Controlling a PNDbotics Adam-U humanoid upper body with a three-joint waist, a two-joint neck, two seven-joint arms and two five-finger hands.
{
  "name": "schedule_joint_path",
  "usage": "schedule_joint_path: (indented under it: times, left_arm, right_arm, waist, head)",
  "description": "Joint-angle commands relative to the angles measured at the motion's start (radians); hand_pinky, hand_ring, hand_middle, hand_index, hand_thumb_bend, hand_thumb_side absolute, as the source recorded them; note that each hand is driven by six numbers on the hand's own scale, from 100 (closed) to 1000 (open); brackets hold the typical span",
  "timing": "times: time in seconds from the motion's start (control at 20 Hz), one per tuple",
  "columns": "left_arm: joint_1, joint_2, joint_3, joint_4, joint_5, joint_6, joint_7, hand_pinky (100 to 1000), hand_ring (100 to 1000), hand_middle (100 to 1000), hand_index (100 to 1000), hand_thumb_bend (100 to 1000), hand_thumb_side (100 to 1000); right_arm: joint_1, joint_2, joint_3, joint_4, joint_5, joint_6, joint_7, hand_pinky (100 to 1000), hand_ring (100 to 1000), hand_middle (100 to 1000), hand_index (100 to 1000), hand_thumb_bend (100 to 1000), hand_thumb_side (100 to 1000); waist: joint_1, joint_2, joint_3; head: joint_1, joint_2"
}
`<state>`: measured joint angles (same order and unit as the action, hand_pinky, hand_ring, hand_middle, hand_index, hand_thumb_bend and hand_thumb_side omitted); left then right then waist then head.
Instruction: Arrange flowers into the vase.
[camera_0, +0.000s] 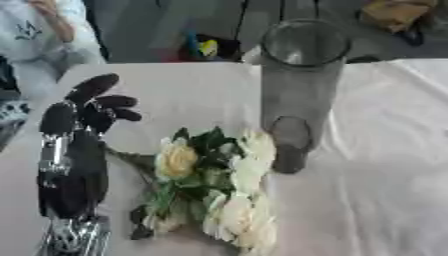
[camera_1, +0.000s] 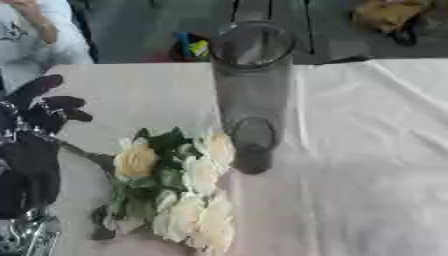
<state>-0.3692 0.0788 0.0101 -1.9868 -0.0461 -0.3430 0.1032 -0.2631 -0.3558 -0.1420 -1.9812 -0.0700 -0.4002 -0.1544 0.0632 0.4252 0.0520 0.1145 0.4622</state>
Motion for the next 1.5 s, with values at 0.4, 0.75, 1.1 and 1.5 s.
schedule_joint_path:
  times: [0.4, 0.75, 1.1, 1.5]
  left_arm:
    - [-0.004, 0.021, 0.006, -0.013, -0.001, -0.004, -0.001, 545, 631, 729, 757, 106, 1000]
    - [0.001, 0.06, 0.005, -0.013, -0.009, -0.012, -0.006, 550, 646, 749, 775, 100, 1000]
    - [0.006, 0.206, 0.019, -0.013, -0.083, -0.039, -0.028, 596, 720, 801, 838, 100, 1000]
    - [0.041, 0.434, 0.037, -0.013, -0.274, -0.009, -0.045, 660, 778, 845, 904, 100, 901]
  right_arm:
    - [-0.007, -0.016, -0.007, -0.019, -0.008, 0.0, 0.001, 631, 484, 445, 675, 100, 982]
    - [-0.005, -0.018, -0.006, -0.019, -0.006, -0.001, 0.003, 631, 484, 445, 675, 100, 982]
    - [-0.004, -0.024, -0.003, -0.019, -0.006, -0.005, 0.004, 630, 484, 444, 675, 100, 982]
    - [-0.004, -0.033, -0.002, -0.019, -0.01, -0.012, 0.002, 628, 484, 445, 675, 100, 981]
  waist:
    - [-0.009, -0.024, 0.002]
    - [-0.01, -0.023, 0.004]
    - [-0.006, -0.023, -0.003]
    - [-0.001, -0.028, -0.016]
  head:
    - [0.0, -0.016]
    - [0.001, -0.005]
    - [-0.003, 0.002]
    - [-0.014, 0.013]
